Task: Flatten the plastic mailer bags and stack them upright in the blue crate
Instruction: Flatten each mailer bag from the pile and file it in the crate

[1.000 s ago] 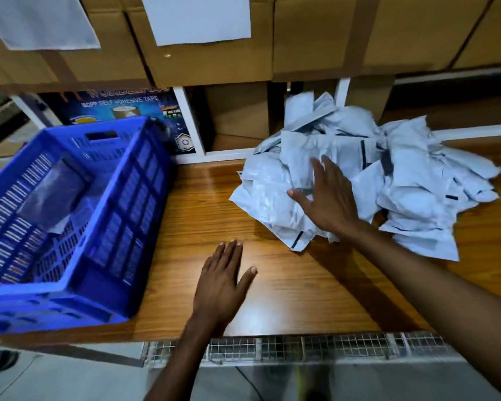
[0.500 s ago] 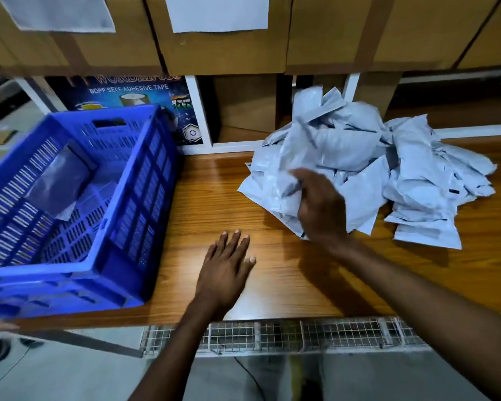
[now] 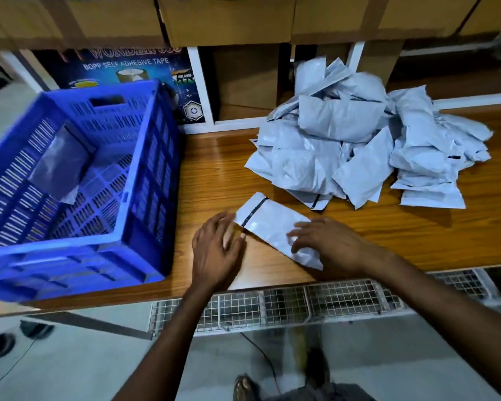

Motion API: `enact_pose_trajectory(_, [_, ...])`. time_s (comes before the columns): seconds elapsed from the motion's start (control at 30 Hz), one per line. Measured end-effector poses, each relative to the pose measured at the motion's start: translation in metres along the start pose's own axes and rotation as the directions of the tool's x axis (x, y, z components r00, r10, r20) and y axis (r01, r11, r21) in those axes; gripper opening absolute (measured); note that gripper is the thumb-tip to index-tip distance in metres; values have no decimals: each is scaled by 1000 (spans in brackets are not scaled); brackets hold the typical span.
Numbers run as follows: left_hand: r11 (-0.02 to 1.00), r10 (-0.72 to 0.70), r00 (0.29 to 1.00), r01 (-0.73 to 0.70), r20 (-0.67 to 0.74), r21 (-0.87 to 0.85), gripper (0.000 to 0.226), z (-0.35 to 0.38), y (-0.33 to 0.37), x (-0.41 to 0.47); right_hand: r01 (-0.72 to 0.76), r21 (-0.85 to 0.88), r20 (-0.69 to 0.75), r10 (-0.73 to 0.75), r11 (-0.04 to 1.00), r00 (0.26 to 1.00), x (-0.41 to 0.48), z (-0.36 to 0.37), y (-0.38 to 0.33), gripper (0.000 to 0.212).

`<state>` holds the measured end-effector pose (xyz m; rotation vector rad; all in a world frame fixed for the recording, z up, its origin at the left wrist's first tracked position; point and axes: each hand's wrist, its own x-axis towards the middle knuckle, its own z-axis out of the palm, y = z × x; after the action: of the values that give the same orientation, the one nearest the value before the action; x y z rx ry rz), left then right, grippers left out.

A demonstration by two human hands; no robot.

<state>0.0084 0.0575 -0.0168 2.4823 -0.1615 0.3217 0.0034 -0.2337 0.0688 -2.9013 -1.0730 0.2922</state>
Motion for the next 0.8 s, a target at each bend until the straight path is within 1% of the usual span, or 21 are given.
enact_pose_trajectory(0.03, [998, 48, 999, -48, 21, 28, 38, 5, 7, 2, -79, 29, -55, 80, 996, 995, -3, -5, 1, 48])
enact_pose_trajectory(0.1, [994, 87, 996, -88, 21, 62, 29, 7, 16, 2, -279, 104, -166, 294, 955, 941, 8, 1, -12, 48])
enact_pose_trajectory(0.13, [994, 92, 996, -92, 9, 58, 28, 7, 19, 3, -366, 143, -173, 387, 920, 906, 19, 8, -22, 52])
enact_pose_trajectory(0.17, [994, 97, 995, -96, -5, 51, 28, 6, 21, 3, -414, 171, -142, 439, 894, 887, 31, 19, -33, 57])
enact_pose_trajectory(0.2, [993, 106, 994, -106, -12, 53, 31, 4, 22, 5, -424, 185, -105, 447, 886, 888, 40, 31, -43, 61])
enact_pose_trajectory(0.23, [989, 129, 992, -129, -2, 70, 35, 4, 23, 6, -399, 189, -88, 420, 897, 903, 46, 42, -49, 62])
enact_pose_trajectory(0.27, [981, 163, 986, -165, 28, 103, 40, 6, 26, 7, -347, 185, -101, 369, 919, 924, 49, 49, -52, 62])
enact_pose_trajectory(0.33, [953, 222, 965, -246, 141, 180, 47, 16, 30, 9, -255, 199, -160, 288, 946, 944, 49, 53, -49, 57])
enact_pose_trajectory(0.37, [941, 231, 953, -271, 198, 205, 49, 21, 28, 8, -251, 212, -189, 291, 944, 938, 50, 53, -48, 54])
enact_pose_trajectory(0.43, [936, 215, 944, -273, 251, 223, 53, 26, 23, 4, -338, 223, -218, 385, 914, 897, 52, 58, -46, 57])
enact_pose_trajectory(0.5, [948, 178, 954, -233, 243, 219, 57, 27, 22, 0, -403, 218, -171, 441, 889, 881, 52, 66, -41, 62])
enact_pose_trajectory(0.57, [948, 174, 959, -225, 224, 226, 59, 27, 25, -3, -400, 217, -161, 437, 890, 885, 50, 76, -37, 65])
enact_pose_trajectory(0.63, [945, 178, 961, -227, 213, 234, 58, 30, 26, -2, -382, 194, -185, 416, 904, 890, 52, 80, -31, 65])
enact_pose_trajectory(0.7, [948, 173, 958, -225, 228, 224, 57, 31, 26, 3, -366, 194, -192, 401, 910, 896, 57, 80, -24, 65])
enact_pose_trajectory(0.8, [946, 179, 951, -237, 254, 221, 56, 26, 23, 2, -362, 222, -128, 396, 905, 909, 52, 77, -15, 68])
